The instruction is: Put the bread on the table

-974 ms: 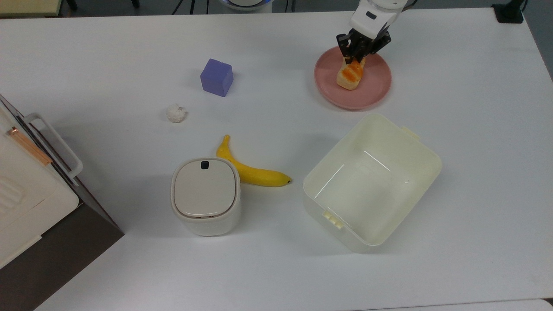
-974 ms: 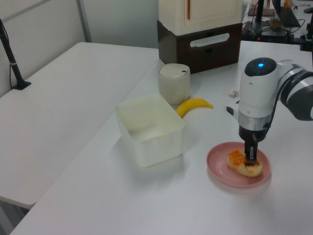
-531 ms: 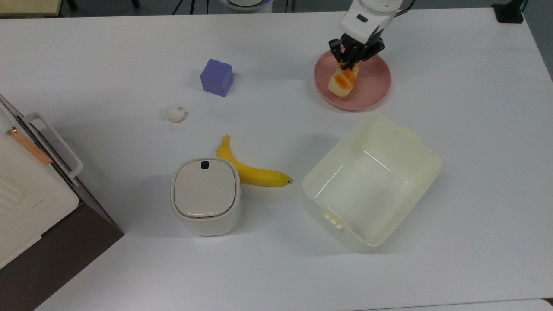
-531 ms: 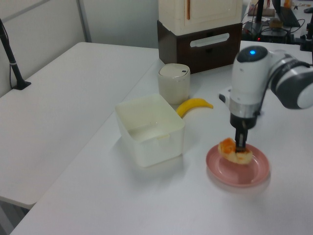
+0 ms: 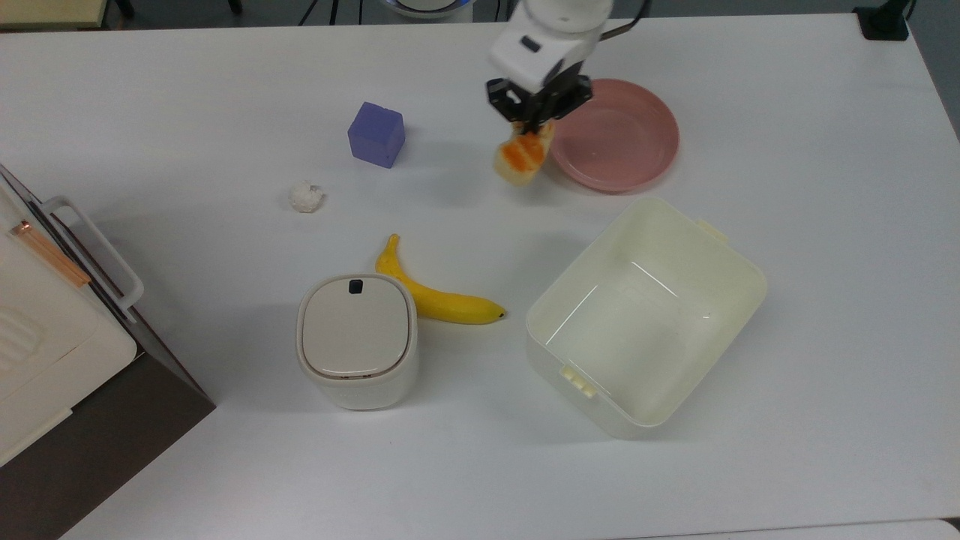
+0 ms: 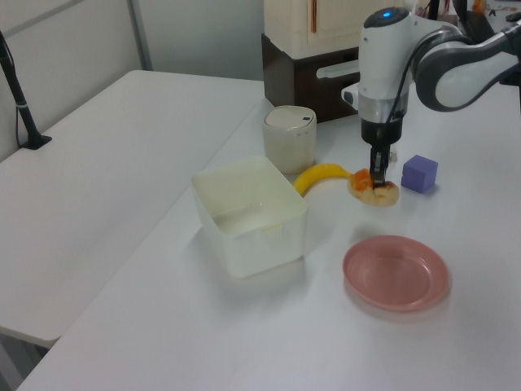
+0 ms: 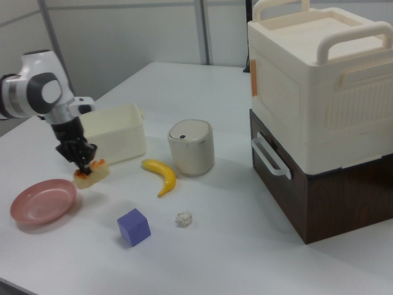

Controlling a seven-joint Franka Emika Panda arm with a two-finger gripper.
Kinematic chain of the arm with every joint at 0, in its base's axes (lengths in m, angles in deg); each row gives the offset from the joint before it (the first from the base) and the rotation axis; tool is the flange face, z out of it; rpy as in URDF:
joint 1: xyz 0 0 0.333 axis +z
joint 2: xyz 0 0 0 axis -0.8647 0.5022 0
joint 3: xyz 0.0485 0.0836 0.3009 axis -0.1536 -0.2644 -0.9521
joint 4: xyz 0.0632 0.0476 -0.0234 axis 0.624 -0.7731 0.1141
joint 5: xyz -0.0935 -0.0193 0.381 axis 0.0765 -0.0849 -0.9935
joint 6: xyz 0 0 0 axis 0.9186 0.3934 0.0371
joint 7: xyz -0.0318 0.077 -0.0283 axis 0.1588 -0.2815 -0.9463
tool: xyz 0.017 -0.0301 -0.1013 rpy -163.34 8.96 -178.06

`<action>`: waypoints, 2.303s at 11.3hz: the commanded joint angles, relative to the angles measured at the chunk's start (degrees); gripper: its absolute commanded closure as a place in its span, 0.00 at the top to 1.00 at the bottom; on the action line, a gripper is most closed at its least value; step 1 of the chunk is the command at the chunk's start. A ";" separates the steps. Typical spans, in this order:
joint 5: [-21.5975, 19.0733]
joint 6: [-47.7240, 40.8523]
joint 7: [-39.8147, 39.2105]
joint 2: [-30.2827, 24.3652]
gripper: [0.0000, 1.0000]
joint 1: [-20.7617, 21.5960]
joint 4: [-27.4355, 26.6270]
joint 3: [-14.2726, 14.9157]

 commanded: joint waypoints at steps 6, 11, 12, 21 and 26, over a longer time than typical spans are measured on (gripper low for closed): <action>-1.07 -2.25 -3.22 0.09 1.00 -0.63 1.22 4.83; -0.81 -9.17 -3.48 -0.17 1.00 -0.72 9.38 7.90; -0.38 -10.50 -4.70 -0.70 1.00 -0.64 9.84 8.78; -1.51 -21.06 -5.16 -0.35 1.00 1.11 25.21 20.55; -4.68 -21.41 -5.24 0.53 1.00 2.70 26.01 23.99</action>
